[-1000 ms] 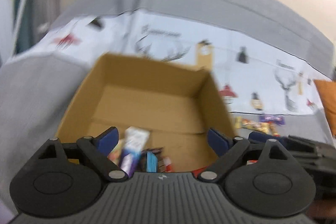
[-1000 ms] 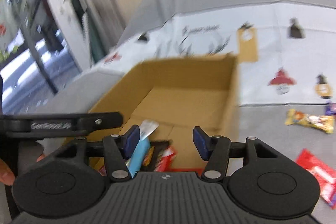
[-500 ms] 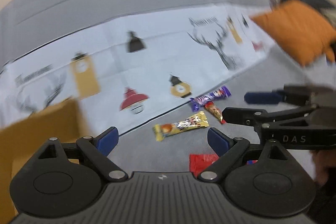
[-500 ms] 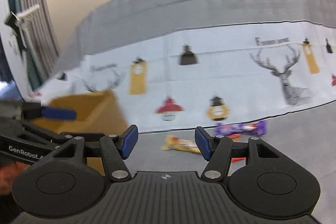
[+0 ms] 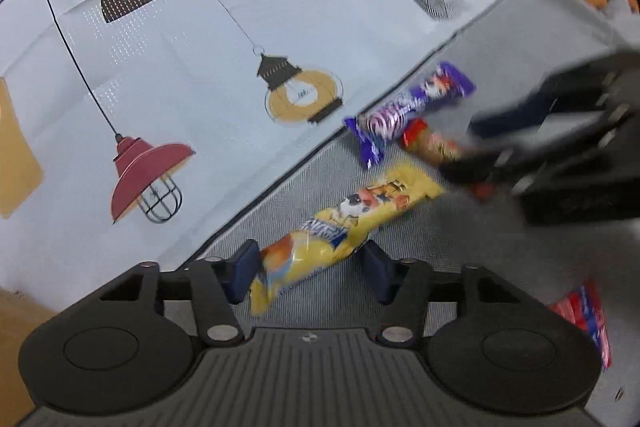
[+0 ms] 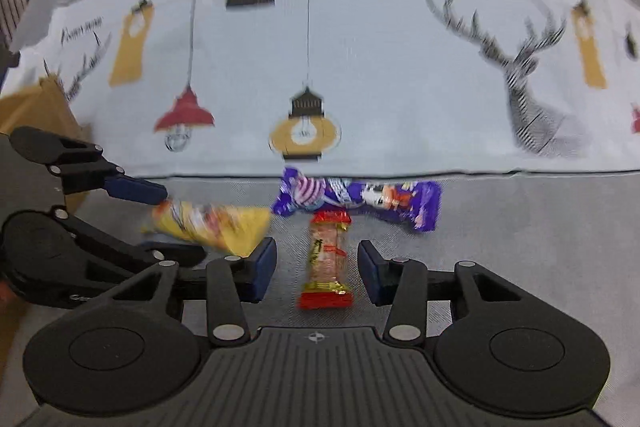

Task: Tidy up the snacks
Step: 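Grasp the yellow bar with left tool while right tool grasps the red-gold bar, then carry the yellow bar and red-gold bar over the box and release them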

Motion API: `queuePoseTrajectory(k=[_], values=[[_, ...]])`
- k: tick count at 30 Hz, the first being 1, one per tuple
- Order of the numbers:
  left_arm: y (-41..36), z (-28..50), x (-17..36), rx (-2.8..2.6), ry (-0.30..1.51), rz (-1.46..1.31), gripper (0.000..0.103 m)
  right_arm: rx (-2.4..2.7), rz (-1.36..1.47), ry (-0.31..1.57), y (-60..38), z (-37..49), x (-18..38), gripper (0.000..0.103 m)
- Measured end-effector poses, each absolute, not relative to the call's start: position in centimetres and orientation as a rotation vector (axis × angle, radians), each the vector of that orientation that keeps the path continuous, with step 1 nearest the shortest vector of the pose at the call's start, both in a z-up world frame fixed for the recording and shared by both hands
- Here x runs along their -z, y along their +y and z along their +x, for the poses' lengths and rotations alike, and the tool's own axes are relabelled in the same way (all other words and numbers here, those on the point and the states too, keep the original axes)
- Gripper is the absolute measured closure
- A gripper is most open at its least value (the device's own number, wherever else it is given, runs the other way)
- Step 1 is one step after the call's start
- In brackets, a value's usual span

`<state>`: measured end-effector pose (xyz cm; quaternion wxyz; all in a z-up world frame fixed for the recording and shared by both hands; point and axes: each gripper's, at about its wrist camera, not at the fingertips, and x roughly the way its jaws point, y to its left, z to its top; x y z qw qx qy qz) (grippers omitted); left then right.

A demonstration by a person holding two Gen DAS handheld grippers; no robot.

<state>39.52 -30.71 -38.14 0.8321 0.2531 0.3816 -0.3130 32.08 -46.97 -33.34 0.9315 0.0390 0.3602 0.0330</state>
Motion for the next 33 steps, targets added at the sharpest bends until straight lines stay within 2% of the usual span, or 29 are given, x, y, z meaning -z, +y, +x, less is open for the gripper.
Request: queuePoseTrajectory(k=[1,2,4,5,8,13,17,21,25,26,27,28,29,33], values=[[-30.7,39.8,38.0,0.668,0.82,0.522,0.067,-0.073,0.073,0.762,-47.0,32.7,33.9,0.062],[-30.7,40.0,37.9,0.672,0.823,0.512,0.071,-0.078,0.051,0.785,-47.0,33.3,34.6,0.063],[-30.5,40.4,37.8,0.673,0.838,0.492,0.073,-0.08,0.013,0.767,-46.8,33.7,34.6,0.071],[-30.3,40.4,37.8,0.671,0.838,0.49,0.074,-0.082,0.017,0.763,-46.9,33.9,34.6,0.08],[-29.8,40.2,37.3,0.665,0.861,0.463,0.075,-0.067,0.035,0.765,-47.1,34.2,34.4,0.084],[-28.0,39.3,36.5,0.487,1.024,0.305,0.075,-0.059,0.054,0.761,-47.0,33.2,33.6,0.085],[-28.5,37.5,36.5,0.533,0.999,0.329,0.07,-0.092,0.044,0.745,-46.4,31.6,32.7,0.085],[-30.8,36.7,37.2,0.591,0.879,0.513,0.051,-0.119,0.021,0.767,-45.9,31.3,33.1,0.085],[-32.3,37.5,38.2,0.656,0.815,0.572,0.049,-0.119,0.015,0.789,-46.2,31.4,33.9,0.081],[-32.3,37.9,38.3,0.69,0.823,0.555,0.054,-0.121,0.014,0.797,-46.2,31.4,34.2,0.079],[-32.2,38.3,38.3,0.719,0.844,0.53,0.071,-0.128,0.012,0.794,-46.3,31.4,34.4,0.078],[-32.1,38.6,38.1,0.743,0.876,0.488,0.083,-0.132,0.01,0.787,-46.2,31.3,34.5,0.078],[-32.0,38.9,37.8,0.741,0.917,0.441,0.089,-0.136,0.011,0.781,-46.3,31.3,34.6,0.078],[-31.3,38.3,36.8,0.588,0.997,0.376,0.09,-0.126,0.07,0.778,-46.8,31.3,34.5,0.085]])
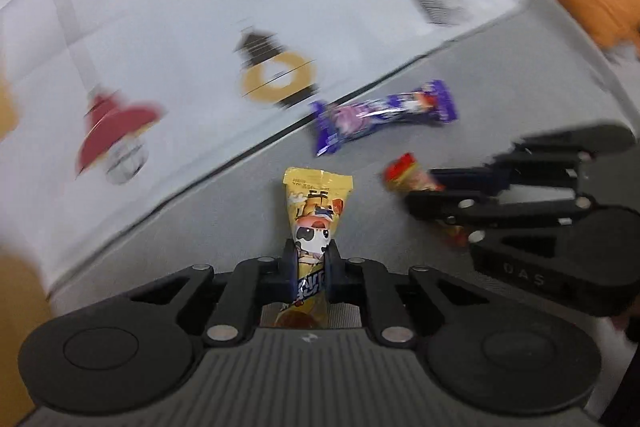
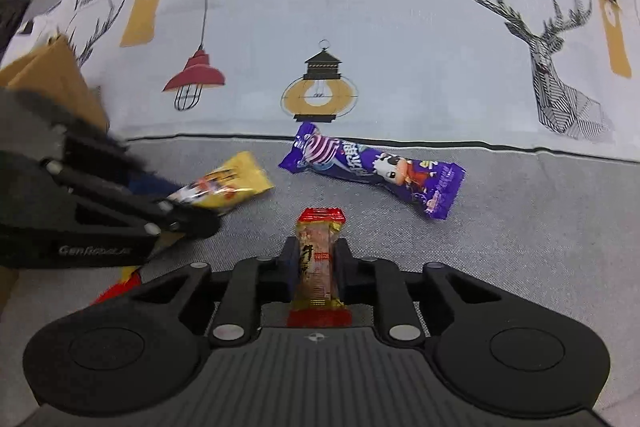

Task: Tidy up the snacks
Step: 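Carry the yellow bar and red-gold bar over the box and release them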

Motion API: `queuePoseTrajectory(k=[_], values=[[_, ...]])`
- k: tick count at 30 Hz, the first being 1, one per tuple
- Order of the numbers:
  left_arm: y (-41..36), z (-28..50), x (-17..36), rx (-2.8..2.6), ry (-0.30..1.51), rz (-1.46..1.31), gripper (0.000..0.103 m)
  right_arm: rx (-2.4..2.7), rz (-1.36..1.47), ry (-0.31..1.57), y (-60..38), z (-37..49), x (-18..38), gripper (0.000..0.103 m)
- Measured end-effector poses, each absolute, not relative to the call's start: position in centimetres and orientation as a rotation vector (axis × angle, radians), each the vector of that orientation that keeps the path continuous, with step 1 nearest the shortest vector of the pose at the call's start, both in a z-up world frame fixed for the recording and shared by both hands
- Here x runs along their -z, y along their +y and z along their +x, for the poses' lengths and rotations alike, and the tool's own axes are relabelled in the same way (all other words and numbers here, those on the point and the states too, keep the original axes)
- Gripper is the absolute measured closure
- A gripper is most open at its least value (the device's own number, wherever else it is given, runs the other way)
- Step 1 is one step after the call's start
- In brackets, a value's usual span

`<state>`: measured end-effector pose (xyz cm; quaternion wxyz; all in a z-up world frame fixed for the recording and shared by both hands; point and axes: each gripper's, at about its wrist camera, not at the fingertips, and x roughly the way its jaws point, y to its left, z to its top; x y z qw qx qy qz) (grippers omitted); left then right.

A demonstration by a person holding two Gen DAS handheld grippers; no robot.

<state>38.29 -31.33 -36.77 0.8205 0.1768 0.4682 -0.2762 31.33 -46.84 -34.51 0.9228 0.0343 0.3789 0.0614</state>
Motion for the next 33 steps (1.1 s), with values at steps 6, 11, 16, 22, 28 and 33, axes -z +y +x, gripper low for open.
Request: queuePoseTrajectory(k=[6,11,16,22,28,33], values=[[-28.1,33.8,31.9,0.501,1.008,0.173,0.09,-0.141,0.207,0.734,-45.3,28.8,32.7,0.086],[-24.7,29.0,26.7,0.46,0.918,0.12,0.091,-0.203,0.164,0.666,-40.8,24.9,28.8,0.086],[-20.3,25.2,22.8,0.428,0.856,0.064,0.091,-0.226,0.191,0.59,-36.9,21.0,25.0,0.086],[-13.7,21.2,19.0,0.351,0.767,0.009,0.091,-0.288,0.18,0.551,-31.1,16.8,21.9,0.086],[-7.7,17.7,14.2,0.269,0.658,-0.046,0.091,-0.374,0.143,0.49,-25.6,14.8,17.4,0.085],[-3.6,14.1,9.2,0.222,0.518,-0.095,0.09,-0.401,0.131,0.373,-22.5,12.9,12.0,0.085]])
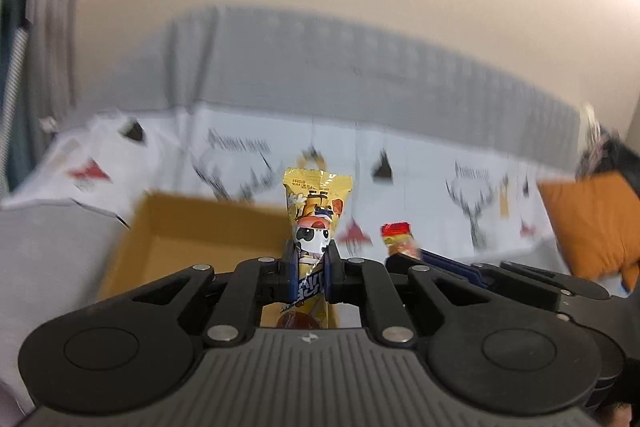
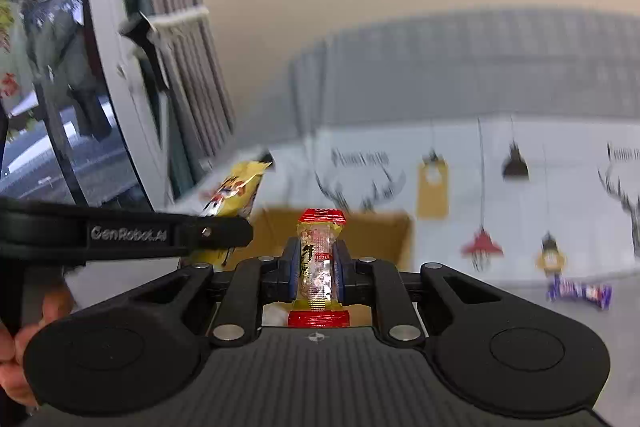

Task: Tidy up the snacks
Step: 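Carry the yellow bar and red-gold bar over the box and release them, then grasp the red pack with left tool while right tool grasps the purple bar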

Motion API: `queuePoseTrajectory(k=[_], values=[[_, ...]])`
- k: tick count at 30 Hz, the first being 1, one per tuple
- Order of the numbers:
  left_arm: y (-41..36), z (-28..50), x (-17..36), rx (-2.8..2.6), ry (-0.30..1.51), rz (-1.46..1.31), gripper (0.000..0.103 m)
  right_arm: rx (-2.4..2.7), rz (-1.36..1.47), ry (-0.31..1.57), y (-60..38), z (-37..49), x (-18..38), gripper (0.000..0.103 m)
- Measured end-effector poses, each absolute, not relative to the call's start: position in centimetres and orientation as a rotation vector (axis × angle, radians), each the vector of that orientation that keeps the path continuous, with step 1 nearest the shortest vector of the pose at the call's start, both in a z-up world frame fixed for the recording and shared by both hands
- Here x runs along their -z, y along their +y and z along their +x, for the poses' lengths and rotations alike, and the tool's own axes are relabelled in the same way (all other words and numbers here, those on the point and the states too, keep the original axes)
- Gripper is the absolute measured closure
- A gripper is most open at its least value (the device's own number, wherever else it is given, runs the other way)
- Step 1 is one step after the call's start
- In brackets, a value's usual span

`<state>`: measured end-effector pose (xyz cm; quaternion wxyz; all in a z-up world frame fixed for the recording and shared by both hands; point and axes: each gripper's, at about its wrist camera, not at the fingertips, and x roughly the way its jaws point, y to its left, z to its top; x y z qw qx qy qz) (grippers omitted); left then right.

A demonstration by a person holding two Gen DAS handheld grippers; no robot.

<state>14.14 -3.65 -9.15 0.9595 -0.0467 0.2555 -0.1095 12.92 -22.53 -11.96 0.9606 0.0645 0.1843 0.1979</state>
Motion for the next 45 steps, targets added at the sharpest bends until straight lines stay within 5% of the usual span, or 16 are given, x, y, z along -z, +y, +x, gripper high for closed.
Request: queuePoseTrajectory(k=[9,21,28,29,30,31,33,34,45], values=[[0.1,13.0,8.5,0.161,0.471,-0.128,0.09,-0.443,0.069,0.313,-18.3,12.2,8.9,0.085],[4.1,18.3,21.5,0.117,0.765,-0.179,0.09,-0.391,0.038,0.592,-14.8,16.9,20.3,0.085],[5.5,19.4,24.7,0.112,0.815,-0.176,0.09,-0.397,0.016,0.676,-13.4,18.2,23.9,0.085],[5.6,19.5,24.6,0.107,0.814,-0.176,0.089,-0.397,0.009,0.674,-13.3,18.4,23.9,0.083],[5.6,19.4,24.5,0.093,0.81,-0.174,0.088,-0.391,0.007,0.676,-13.2,18.5,23.9,0.07],[5.6,19.3,24.3,0.073,0.803,-0.174,0.083,-0.397,0.012,0.684,-13.3,18.7,23.9,0.058],[5.6,19.1,23.4,0.041,0.803,-0.179,0.019,-0.425,0.038,0.675,-13.8,18.6,23.6,0.02],[5.4,18.9,22.8,0.037,0.789,-0.183,0.01,-0.424,0.041,0.655,-14.2,18.4,23.3,0.015],[-4.3,16.3,19.9,0.263,0.714,-0.073,0.001,-0.253,0.12,0.566,-26.2,15.1,23.3,0.003]])
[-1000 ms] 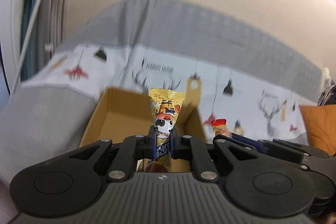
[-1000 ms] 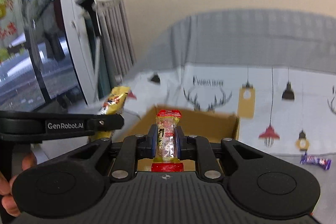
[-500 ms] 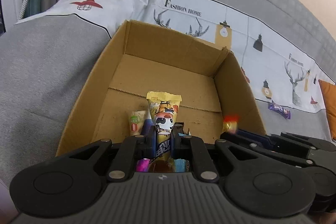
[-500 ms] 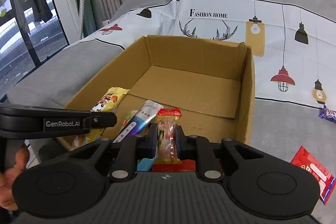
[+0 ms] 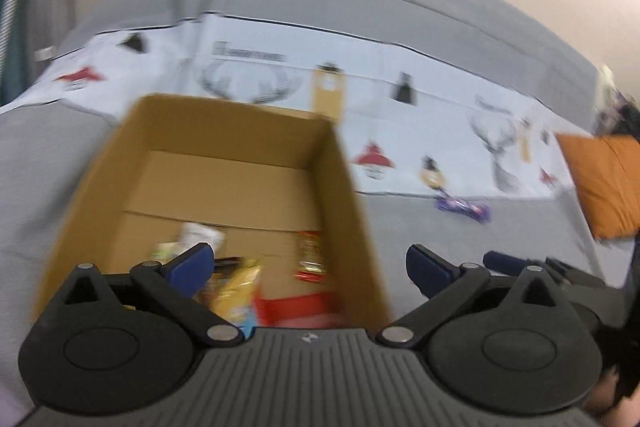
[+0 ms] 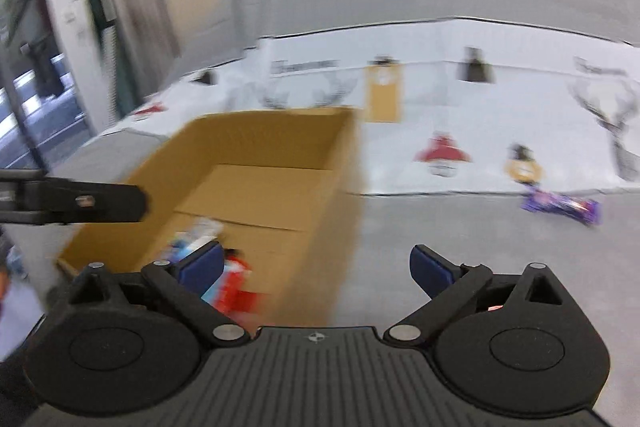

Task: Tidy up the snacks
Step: 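Grasp the red pack with left tool while right tool grasps the purple bar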

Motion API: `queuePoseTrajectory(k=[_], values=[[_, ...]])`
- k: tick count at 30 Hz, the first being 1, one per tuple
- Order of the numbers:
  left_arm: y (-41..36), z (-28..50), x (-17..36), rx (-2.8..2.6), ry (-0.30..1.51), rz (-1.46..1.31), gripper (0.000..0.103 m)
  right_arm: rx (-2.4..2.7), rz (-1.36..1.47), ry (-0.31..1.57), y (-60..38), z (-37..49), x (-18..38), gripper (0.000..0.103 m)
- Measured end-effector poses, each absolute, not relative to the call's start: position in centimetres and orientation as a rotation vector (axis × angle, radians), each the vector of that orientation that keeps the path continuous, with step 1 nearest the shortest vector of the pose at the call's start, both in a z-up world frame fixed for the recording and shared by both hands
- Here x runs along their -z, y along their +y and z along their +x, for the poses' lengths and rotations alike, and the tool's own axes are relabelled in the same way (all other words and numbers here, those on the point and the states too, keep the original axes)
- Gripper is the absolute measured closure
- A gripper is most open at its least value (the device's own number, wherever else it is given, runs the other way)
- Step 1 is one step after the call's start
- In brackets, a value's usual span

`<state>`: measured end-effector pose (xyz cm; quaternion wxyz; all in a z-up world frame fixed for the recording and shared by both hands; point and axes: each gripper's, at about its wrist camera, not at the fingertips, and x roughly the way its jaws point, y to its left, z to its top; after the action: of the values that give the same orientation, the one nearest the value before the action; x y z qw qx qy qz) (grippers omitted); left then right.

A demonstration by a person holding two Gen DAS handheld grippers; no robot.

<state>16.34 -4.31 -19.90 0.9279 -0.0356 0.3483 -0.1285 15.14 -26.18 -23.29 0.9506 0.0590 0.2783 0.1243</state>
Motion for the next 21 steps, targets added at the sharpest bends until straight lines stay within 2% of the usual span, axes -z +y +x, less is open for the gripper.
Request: queuePoseTrajectory(k=[7,10,11,12,13,14,15,16,17,18,21], values=[[-13.1,16.7,22.5,0.392,0.794,-0.033,0.001,-0.088,0.185,0.56,-35.3,14.3,25.3,0.003],[-16.1,17.8,24.4,0.419,0.853,-0.044,0.001,-0.043,0.227,0.581,-38.5,14.1,27.0,0.008],[-16.9,18.4,25.1,0.43,0.868,-0.051,0.001,-0.029,0.236,0.59,-39.5,14.0,27.7,0.017],[-17.7,18.9,25.7,0.436,0.883,-0.06,0.001,-0.018,0.236,0.606,-40.4,14.0,28.5,0.032],[-18.4,19.5,26.3,0.44,0.898,-0.071,0.001,-0.012,0.236,0.63,-41.1,14.1,29.2,0.042],[-19.2,20.1,27.1,0.445,0.915,-0.086,0.001,-0.009,0.246,0.668,-42.0,14.4,30.1,0.066],[-19.8,20.8,27.9,0.446,0.934,-0.101,0.008,-0.02,0.278,0.709,-43.0,15.0,31.1,0.083],[-20.4,21.5,28.7,0.448,0.967,-0.116,0.017,-0.028,0.319,0.746,-43.8,15.6,31.9,0.087],[-21.0,22.5,29.8,0.458,1.022,-0.142,0.043,-0.016,0.36,0.776,-44.7,16.3,32.8,0.09],[-21.5,23.4,30.9,0.464,1.071,-0.171,0.055,0.008,0.381,0.795,-45.3,16.7,33.4,0.094],[-23.2,25.7,34.5,0.456,1.161,-0.204,0.055,0.006,0.432,0.834,-46.1,18.2,34.8,0.096]])
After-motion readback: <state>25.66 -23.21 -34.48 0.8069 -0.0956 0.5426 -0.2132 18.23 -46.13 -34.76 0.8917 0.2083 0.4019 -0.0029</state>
